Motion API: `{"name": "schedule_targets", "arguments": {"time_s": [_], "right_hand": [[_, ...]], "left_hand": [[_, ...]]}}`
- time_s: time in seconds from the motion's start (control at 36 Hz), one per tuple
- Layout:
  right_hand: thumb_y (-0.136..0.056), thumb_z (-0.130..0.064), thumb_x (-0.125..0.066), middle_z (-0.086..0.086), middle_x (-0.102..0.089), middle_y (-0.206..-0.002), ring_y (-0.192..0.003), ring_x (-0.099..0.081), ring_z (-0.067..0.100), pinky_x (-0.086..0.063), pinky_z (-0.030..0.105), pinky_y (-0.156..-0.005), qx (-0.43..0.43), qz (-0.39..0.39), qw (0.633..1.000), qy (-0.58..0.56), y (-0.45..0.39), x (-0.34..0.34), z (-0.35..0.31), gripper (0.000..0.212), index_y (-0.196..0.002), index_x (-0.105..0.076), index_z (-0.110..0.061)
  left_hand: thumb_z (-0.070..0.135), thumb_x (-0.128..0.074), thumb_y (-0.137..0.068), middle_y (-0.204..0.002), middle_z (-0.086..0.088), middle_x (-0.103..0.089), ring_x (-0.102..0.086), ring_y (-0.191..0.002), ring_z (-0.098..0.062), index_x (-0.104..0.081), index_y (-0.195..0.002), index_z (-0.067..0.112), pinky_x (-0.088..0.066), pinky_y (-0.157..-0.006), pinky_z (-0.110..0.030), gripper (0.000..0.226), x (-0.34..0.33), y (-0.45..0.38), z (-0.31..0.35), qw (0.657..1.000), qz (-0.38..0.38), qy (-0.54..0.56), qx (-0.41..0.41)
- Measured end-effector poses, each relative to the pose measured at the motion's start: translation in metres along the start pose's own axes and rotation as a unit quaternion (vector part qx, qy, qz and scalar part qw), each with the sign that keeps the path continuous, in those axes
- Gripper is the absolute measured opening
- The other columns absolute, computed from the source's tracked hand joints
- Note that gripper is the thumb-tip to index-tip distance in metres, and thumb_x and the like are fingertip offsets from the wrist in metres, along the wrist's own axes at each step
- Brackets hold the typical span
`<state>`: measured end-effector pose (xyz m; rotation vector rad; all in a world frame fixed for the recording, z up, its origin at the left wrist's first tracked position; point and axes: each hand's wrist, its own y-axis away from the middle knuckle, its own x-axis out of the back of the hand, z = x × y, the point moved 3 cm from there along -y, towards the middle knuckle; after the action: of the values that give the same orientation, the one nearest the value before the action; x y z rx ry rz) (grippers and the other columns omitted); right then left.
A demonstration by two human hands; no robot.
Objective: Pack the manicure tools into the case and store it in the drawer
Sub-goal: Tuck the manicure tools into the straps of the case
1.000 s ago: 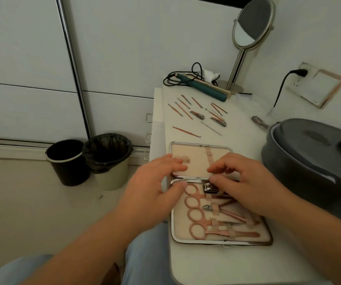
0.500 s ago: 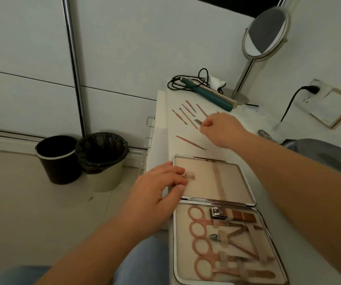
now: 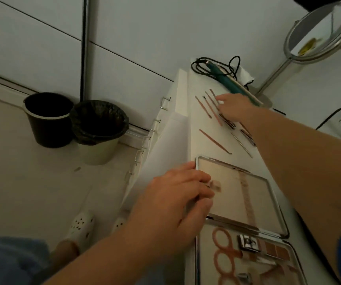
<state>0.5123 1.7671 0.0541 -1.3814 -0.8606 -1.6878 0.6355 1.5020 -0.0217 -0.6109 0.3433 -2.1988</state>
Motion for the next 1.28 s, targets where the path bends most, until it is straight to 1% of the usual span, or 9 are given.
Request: {"name": "schedule_targets", "arguments": {"time_s": [0.17,0.36,0.5,0.69,0.81,0.97,1.08,1.19,1.28], "right_hand": [[-0.094,-0.017,-0.039,-0.002,-0.049,-0.137,-0.123,-0.045,0.019,-0.036,0.036,-0.103,0.022,-0.003,0.999,0.048,-0.011,-0.002,0.004,0.036,-0.126,-0.054,-0.025],[-0.092,-0.018,-0.046,0.005,-0.059,-0.124,-0.099,-0.060,0.023,-0.047,0.030,-0.084,-0.048,0.043,0.996,-0.059,-0.009,0.008,0.009,0.033,-0.123,-0.057,-0.021],[-0.093,-0.011,-0.039,0.006,-0.049,-0.136,-0.115,-0.051,0.024,-0.046,0.033,-0.093,-0.034,0.011,0.996,-0.079,-0.004,0.006,-0.004,0.038,-0.129,-0.049,-0.017],[-0.083,-0.019,-0.057,0.011,-0.063,-0.116,-0.110,-0.057,0.028,-0.045,0.032,-0.087,-0.087,0.006,0.991,-0.105,0.005,0.016,0.011,0.029,-0.110,-0.066,-0.012],[-0.084,-0.023,-0.061,0.009,-0.064,-0.110,-0.099,-0.059,0.027,-0.045,0.032,-0.084,-0.075,0.004,0.992,-0.104,0.006,0.016,0.010,0.028,-0.105,-0.067,-0.006],[-0.076,-0.035,-0.070,0.005,-0.048,-0.062,-0.053,-0.044,0.015,-0.039,0.025,-0.051,-0.135,0.020,0.986,-0.099,0.006,0.016,0.010,0.035,-0.070,-0.053,-0.004],[-0.077,-0.027,-0.070,0.010,-0.059,-0.078,-0.067,-0.054,0.020,-0.046,0.028,-0.061,-0.133,-0.008,0.988,-0.077,0.004,0.019,0.006,0.030,-0.064,-0.054,-0.006],[-0.079,-0.019,-0.068,0.012,-0.063,-0.092,-0.082,-0.057,0.022,-0.049,0.032,-0.076,-0.135,-0.017,0.984,-0.112,0.003,0.019,0.004,0.019,-0.081,-0.062,-0.001],[-0.081,-0.016,-0.065,0.012,-0.061,-0.092,-0.071,-0.053,0.019,-0.045,0.028,-0.065,-0.142,-0.023,0.980,-0.135,0.002,0.017,0.004,0.017,-0.086,-0.061,0.000]], "left_hand": [[0.043,-0.043,-0.084,-0.120,0.022,-0.055,-0.032,-0.128,0.006,-0.054,-0.105,0.034,-0.041,-0.098,-0.043,0.025,-0.001,-0.001,-0.004,1.000,0.010,0.002,-0.013],[0.043,-0.043,-0.084,-0.120,0.021,-0.057,-0.030,-0.130,0.005,-0.062,-0.100,0.032,-0.040,-0.099,-0.041,0.027,-0.002,0.000,-0.006,1.000,0.005,0.015,-0.004],[0.044,-0.042,-0.085,-0.121,0.021,-0.056,-0.030,-0.130,0.003,-0.062,-0.101,0.033,-0.038,-0.101,-0.042,0.028,0.001,0.000,-0.005,1.000,-0.012,0.011,-0.005],[0.043,-0.042,-0.085,-0.120,0.020,-0.057,-0.031,-0.130,0.003,-0.063,-0.100,0.032,-0.039,-0.100,-0.043,0.027,-0.002,-0.001,-0.004,1.000,-0.010,0.023,-0.007],[0.044,-0.042,-0.085,-0.120,0.022,-0.056,-0.030,-0.129,0.006,-0.061,-0.100,0.034,-0.039,-0.100,-0.041,0.027,-0.001,0.001,-0.006,1.000,-0.005,0.017,-0.003],[0.044,-0.042,-0.085,-0.120,0.021,-0.056,-0.030,-0.130,0.005,-0.062,-0.100,0.033,-0.038,-0.101,-0.042,0.028,0.000,0.000,-0.005,1.000,-0.010,0.013,-0.003],[0.043,-0.042,-0.085,-0.120,0.020,-0.056,-0.030,-0.130,0.004,-0.063,-0.100,0.032,-0.039,-0.100,-0.042,0.028,-0.001,0.001,-0.005,1.000,-0.010,0.019,-0.001],[0.044,-0.041,-0.085,-0.120,0.021,-0.056,-0.029,-0.130,0.005,-0.062,-0.100,0.034,-0.038,-0.102,-0.042,0.028,-0.002,0.002,-0.005,1.000,-0.007,0.017,0.001],[0.044,-0.041,-0.085,-0.121,0.021,-0.055,-0.028,-0.130,0.006,-0.061,-0.099,0.034,-0.037,-0.102,-0.041,0.027,-0.002,0.002,-0.005,1.000,-0.009,0.017,0.000]]}}
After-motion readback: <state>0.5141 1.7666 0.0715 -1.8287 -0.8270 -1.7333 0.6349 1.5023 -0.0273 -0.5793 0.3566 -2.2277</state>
